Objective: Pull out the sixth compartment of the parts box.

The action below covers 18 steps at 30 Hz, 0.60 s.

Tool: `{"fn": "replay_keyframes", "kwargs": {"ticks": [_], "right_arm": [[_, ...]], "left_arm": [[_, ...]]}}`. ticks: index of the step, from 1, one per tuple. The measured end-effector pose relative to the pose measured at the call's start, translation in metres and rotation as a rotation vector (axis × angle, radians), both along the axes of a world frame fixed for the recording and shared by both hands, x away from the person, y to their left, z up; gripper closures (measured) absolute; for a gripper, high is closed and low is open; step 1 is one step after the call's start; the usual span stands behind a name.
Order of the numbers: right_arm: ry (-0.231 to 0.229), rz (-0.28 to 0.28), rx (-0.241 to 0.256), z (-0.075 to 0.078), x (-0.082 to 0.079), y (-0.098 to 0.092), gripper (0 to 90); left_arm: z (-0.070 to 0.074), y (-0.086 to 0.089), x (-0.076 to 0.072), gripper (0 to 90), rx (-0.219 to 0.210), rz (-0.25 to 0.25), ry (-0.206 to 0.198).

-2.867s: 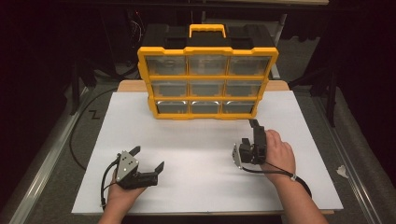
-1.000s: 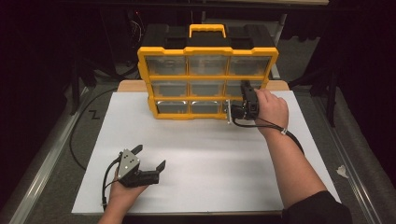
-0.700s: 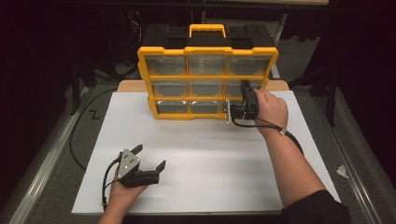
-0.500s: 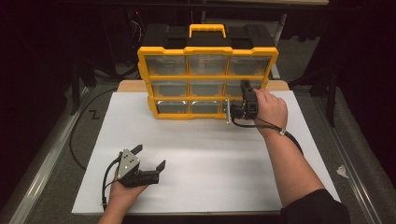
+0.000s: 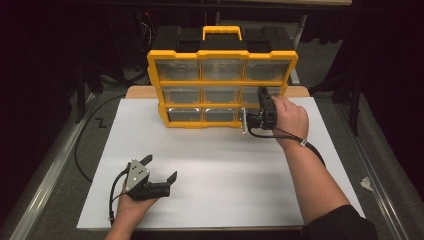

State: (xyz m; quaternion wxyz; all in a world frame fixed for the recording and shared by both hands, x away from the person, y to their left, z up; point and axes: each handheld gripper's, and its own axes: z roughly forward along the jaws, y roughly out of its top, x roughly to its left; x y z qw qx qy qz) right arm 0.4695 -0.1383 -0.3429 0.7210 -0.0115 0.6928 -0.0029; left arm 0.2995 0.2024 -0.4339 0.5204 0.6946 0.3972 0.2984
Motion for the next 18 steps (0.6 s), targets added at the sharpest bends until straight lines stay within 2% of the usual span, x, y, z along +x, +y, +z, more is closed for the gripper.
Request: {"fn": "replay_keyframes", "kwargs": {"ticks": [1,2,3,4,5,18], "right_arm": [[-0.009,0.008,-0.015,0.001,-0.002,0.0,80.9],[0.001,0.006,-0.022,0.002,-0.003,0.0,80.9],[-0.014,0.012,-0.02,0.001,-0.004,-0.001,80.8],[-0.001,0.004,-0.015,0.001,-0.006,-0.001,80.9],[-0.009,0.011,-0.025,0.001,-0.007,-0.001,80.9],[0.0,0.013,-0.007,0.0,-0.021,-0.002,80.7]], "left_arm": [[0.0,0.0,0.0,1.9,-0.001,0.0,0.0],[0.0,0.001,0.0,1.9,-0.002,0.001,-0.001],[0.0,0.001,0.0,1.9,-0.003,0.001,-0.002],[0.0,0.001,0.0,1.9,-0.003,0.001,-0.002],[0.0,0.001,0.0,1.9,-0.003,0.001,-0.002],[0.0,0.002,0.001,1.9,-0.009,0.003,-0.008]]}}
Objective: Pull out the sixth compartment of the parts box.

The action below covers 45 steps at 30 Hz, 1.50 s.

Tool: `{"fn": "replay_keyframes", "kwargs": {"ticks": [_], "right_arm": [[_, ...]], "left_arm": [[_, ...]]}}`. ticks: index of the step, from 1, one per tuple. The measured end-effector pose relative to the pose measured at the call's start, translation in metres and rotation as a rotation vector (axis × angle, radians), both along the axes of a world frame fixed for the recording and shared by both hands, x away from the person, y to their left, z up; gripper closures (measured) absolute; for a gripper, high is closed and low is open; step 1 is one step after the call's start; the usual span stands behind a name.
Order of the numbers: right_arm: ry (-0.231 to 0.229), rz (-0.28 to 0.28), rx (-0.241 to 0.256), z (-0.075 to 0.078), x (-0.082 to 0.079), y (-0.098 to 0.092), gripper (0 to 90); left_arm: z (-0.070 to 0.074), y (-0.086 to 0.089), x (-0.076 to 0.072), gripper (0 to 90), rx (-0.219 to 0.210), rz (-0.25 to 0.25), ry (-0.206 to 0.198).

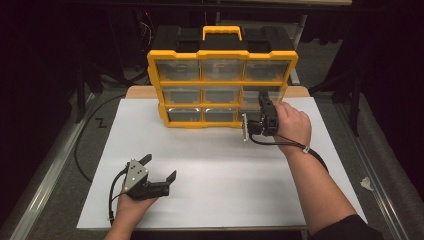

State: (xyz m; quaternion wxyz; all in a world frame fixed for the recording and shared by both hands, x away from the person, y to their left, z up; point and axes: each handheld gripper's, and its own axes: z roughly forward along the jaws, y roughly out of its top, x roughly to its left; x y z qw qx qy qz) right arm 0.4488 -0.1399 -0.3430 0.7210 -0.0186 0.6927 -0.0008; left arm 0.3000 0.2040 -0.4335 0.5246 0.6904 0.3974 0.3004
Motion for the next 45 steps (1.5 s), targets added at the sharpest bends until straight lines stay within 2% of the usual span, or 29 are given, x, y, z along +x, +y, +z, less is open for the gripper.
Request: {"fn": "replay_keyframes", "kwargs": {"ticks": [1,2,17,45], "right_arm": [[0.0,0.002,-0.017,0.001,-0.001,0.0,80.8],[0.002,0.004,0.008,-0.001,-0.003,0.0,80.7],[-0.003,0.016,-0.025,0.001,-0.019,-0.002,80.7],[-0.006,0.033,-0.026,0.001,-0.042,-0.005,80.7]], "left_arm": [[0.0,0.0,0.0,1.9,0.0,0.0,0.0],[0.0,0.0,0.0,1.9,-0.001,0.001,0.0],[0.0,0.001,0.0,1.9,-0.002,0.001,0.0],[0.0,-0.001,0.001,2.0,-0.014,-0.003,-0.002]]}}
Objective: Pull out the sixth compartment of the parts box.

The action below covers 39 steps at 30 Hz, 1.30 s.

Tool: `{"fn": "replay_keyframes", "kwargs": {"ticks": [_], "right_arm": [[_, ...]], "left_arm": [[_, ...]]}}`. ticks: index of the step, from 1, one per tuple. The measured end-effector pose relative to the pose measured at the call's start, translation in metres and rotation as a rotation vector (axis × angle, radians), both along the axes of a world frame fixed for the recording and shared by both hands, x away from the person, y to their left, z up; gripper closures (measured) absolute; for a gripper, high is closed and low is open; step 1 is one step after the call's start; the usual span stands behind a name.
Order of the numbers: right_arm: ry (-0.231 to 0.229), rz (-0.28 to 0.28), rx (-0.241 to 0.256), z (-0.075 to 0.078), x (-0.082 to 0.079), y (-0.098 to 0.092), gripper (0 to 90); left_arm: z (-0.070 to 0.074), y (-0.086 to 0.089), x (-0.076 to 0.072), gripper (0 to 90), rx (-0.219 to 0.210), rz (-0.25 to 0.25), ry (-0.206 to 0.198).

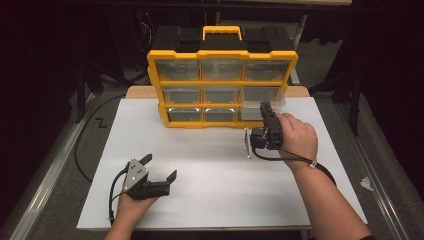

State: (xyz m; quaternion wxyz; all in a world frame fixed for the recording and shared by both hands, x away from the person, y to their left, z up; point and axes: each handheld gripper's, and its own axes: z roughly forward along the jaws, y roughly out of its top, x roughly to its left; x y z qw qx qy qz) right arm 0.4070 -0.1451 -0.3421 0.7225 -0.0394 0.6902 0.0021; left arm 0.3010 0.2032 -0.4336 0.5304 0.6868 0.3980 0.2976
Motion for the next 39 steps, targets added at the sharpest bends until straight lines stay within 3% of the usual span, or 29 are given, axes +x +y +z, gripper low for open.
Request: {"fn": "replay_keyframes", "kwargs": {"ticks": [9,10,12,23,39], "right_arm": [[-0.002,0.01,-0.004,0.001,-0.008,-0.001,80.7],[0.002,0.006,0.013,-0.001,-0.009,-0.002,80.7],[-0.006,0.014,-0.012,0.0,-0.011,-0.002,80.7],[0.0,0.02,-0.004,-0.003,-0.023,-0.003,80.3],[0.007,0.01,-0.001,-0.005,-0.019,-0.003,79.8]], "left_arm": [[0.0,0.0,-0.001,2.0,0.008,-0.002,0.004],[0.0,0.0,-0.001,2.0,0.009,-0.003,0.004],[0.0,0.0,-0.001,2.0,0.01,-0.004,0.004],[0.0,-0.001,-0.002,2.0,0.01,-0.008,0.004],[0.0,0.0,-0.003,2.0,0.012,-0.009,0.005]]}}
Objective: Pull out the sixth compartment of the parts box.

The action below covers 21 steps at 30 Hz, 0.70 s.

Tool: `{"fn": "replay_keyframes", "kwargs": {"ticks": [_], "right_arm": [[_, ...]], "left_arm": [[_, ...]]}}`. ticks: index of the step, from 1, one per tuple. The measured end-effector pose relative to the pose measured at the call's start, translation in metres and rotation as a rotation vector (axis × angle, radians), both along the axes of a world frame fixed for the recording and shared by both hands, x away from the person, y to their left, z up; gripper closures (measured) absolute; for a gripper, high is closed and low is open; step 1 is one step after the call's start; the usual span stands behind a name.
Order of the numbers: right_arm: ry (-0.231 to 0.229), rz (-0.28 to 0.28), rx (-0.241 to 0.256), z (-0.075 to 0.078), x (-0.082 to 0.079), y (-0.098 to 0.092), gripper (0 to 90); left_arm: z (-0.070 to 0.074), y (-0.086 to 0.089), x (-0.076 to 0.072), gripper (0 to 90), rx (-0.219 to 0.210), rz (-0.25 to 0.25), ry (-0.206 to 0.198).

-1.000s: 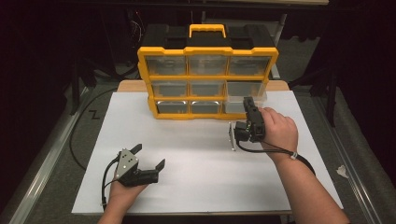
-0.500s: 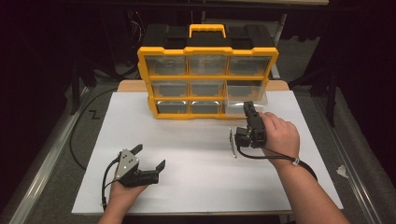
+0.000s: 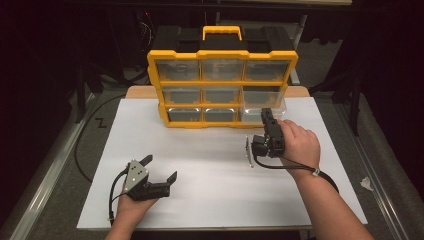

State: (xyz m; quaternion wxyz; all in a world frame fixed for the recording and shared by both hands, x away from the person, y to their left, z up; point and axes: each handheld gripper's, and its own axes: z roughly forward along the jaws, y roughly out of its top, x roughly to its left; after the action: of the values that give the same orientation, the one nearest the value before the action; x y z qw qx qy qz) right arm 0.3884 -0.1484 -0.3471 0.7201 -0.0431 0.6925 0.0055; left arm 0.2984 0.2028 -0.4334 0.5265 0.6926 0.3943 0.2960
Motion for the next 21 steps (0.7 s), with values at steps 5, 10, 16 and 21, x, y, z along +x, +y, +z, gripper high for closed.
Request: {"fn": "replay_keyframes", "kwargs": {"ticks": [5,10,16,21], "right_arm": [[0.002,-0.003,0.013,-0.001,0.001,0.0,79.6],[0.015,-0.002,0.0,0.001,0.0,0.001,72.0],[0.078,0.016,0.048,0.002,-0.012,-0.001,58.5],[0.113,0.031,0.059,0.001,-0.022,-0.008,51.9]], "left_arm": [[0.0,0.0,0.0,2.0,0.0,-0.002,0.0],[0.0,0.0,0.0,2.0,0.0,-0.002,0.0],[0.0,0.0,0.0,2.0,0.005,-0.002,0.002],[0.0,0.0,-0.001,2.0,0.004,-0.003,-0.001]]}}
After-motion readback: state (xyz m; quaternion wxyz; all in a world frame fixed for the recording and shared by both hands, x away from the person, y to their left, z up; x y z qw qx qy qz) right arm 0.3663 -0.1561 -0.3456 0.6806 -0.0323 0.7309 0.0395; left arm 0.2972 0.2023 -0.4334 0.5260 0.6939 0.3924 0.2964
